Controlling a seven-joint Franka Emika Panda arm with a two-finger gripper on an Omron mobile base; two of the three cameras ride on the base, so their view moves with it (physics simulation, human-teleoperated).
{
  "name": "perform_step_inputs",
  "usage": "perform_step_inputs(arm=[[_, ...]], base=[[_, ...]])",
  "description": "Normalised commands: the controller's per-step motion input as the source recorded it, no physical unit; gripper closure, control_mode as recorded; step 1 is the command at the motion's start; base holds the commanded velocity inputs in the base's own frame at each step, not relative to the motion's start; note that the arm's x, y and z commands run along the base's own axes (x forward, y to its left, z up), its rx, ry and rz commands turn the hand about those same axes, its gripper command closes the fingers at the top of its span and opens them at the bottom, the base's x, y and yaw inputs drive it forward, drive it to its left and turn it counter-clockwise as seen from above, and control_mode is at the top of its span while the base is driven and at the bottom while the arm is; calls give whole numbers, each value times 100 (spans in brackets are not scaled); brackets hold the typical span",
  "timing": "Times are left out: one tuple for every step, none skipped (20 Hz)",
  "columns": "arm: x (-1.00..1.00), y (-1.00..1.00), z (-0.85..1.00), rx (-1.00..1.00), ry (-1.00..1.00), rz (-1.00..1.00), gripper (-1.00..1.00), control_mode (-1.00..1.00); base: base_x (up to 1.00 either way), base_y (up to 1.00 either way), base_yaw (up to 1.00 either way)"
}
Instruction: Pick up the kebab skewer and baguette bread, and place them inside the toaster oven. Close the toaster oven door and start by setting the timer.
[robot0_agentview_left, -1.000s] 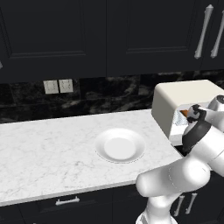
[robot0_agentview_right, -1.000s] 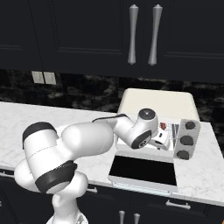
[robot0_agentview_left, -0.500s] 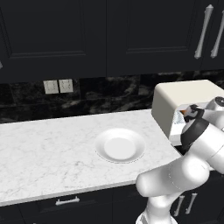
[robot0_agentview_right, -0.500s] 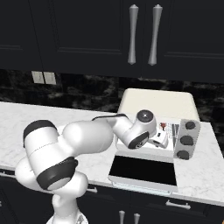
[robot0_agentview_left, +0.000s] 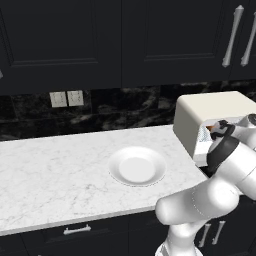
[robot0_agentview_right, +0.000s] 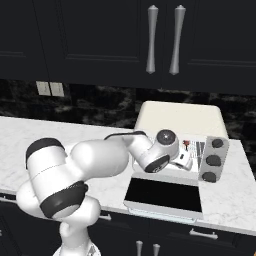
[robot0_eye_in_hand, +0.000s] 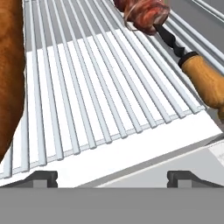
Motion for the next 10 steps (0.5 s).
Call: perform_step_inputs(arm=[[-39,0,12,0,-5,0,-100,-100],[-75,-4,15,0,-1,0,-100,-100],[-100,-4,19,0,0,0,-100,-100],[-100,0,23,0,0,0,-100,-100],[-100,0,26,0,0,0,-100,-100],[-100,0,25,0,0,0,-100,-100],[-100,9,21,0,0,0,-100,-100],[-95,32,10,0,0,0,-100,-100],[-94,46,0,0,0,0,-100,-100],[-83,56,0,0,0,0,-100,-100]], base=[[0,0,0],[0,0,0],[0,0,0],[0,0,0],[0,0,0],[0,0,0],[0,0,0],[0,0,0],[0,0,0],[0,0,0]])
